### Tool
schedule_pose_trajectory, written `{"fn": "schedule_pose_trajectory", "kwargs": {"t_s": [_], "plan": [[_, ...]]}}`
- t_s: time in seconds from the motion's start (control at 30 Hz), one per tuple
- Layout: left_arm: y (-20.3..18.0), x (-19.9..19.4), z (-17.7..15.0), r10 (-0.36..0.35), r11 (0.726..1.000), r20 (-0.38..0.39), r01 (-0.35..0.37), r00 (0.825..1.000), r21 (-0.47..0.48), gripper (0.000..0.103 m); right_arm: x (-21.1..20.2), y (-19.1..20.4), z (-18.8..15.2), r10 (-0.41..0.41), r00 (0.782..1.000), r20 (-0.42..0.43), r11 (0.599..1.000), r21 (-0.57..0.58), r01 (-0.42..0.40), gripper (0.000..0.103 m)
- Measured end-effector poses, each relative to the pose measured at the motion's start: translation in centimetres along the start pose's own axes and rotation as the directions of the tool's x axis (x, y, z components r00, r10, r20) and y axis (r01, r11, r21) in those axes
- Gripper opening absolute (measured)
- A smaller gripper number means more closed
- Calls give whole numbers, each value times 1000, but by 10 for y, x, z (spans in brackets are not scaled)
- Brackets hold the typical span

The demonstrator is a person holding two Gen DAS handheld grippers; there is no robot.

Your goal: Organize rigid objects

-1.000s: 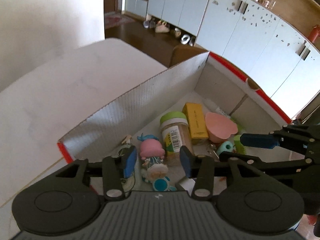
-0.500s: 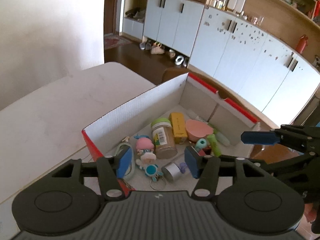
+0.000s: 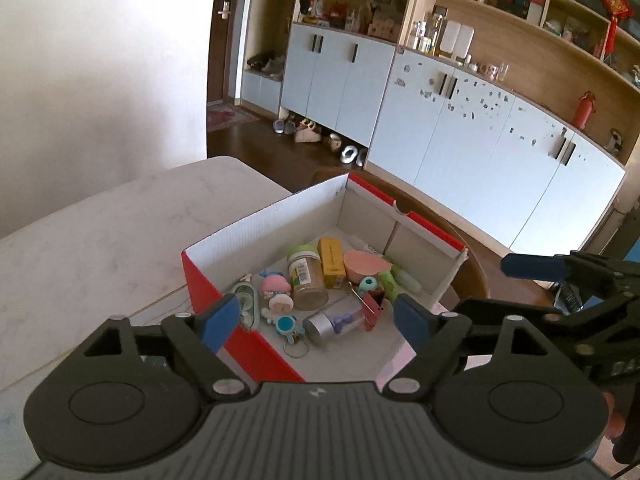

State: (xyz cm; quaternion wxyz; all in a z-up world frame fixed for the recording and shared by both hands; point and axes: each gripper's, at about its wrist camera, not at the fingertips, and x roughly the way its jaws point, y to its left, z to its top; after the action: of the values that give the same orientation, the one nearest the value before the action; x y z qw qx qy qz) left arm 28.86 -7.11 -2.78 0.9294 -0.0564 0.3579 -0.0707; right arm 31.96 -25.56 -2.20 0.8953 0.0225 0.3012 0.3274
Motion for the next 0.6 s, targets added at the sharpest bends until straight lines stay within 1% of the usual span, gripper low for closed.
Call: {"fn": "schedule_pose_trajectory", "kwargs": {"t_s": [0.07, 0.13, 0.2, 0.3, 0.4, 0.5, 0.6], "plan": [[0, -8, -4, 0, 1000, 2, 0, 1000, -9, 87, -8, 5, -2, -7, 1000, 14, 1000, -7, 7, 102], [0, -15, -9, -1, 1000, 6, 1, 1000, -14, 98, -14, 9, -5, -23, 1000, 21, 1000, -19, 23, 102], [-1, -21, -13, -4, 1000, 21, 4, 1000, -9, 101, -18, 13, -7, -43, 999, 27, 999, -27, 44, 103], [-3, -30, -21, 0, 1000, 33, 1, 999, -8, 101, -25, 16, -9, -54, 998, 42, 998, -18, 55, 103], [-5, -38, -27, 0, 1000, 50, 0, 999, 15, 102, -33, 17, -10, -63, 996, 64, 998, -5, 63, 103], [-7, -45, -32, -19, 999, 54, 17, 998, 28, 102, -38, 17, -14, -71, 995, 76, 997, 15, 70, 103], [-7, -53, -38, -37, 999, 71, 36, 997, 21, 102, -43, 18, -18, -79, 993, 85, 996, 36, 77, 103]]}}
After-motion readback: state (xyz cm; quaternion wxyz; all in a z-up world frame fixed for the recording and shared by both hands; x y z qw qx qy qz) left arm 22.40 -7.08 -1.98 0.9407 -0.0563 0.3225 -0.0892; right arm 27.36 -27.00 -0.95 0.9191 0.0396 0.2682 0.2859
